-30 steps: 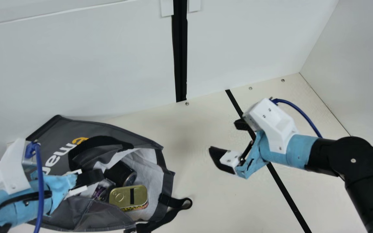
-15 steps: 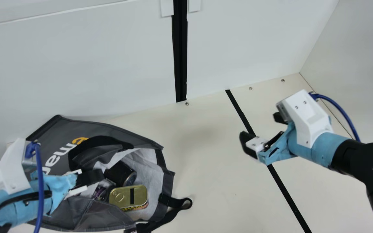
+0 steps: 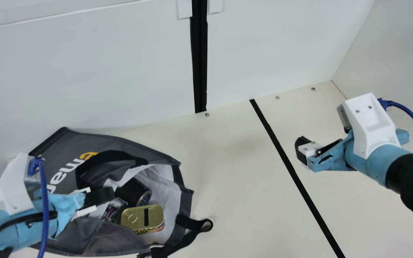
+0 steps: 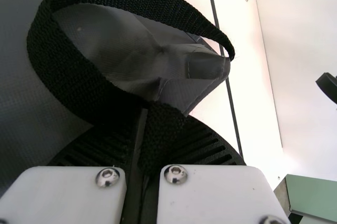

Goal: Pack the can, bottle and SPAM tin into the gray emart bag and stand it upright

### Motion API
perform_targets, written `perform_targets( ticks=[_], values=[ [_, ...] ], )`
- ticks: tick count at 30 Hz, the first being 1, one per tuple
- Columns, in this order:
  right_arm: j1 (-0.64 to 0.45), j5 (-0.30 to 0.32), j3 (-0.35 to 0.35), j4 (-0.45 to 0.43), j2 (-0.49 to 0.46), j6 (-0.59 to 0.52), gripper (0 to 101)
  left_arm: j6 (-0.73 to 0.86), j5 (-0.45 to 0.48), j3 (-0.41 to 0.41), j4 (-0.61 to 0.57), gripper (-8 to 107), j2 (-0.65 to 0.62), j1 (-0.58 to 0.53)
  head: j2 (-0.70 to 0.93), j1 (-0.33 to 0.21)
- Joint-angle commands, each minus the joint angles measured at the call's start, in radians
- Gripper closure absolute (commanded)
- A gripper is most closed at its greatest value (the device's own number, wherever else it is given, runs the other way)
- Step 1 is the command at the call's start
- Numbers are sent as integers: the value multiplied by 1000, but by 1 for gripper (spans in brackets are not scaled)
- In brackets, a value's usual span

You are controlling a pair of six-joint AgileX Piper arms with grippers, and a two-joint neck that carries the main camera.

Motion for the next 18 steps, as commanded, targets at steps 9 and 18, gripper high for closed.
perform_targets(
  ticks=[9,18],
  values=[
    [55,87,-77,-230,-11,264,6,0,0,0,0,107,0,0,-1,-23],
    [101,172,-150,-347,-18,393,6,0,0,0,0,107,0,0,-1,-23]
  ],
)
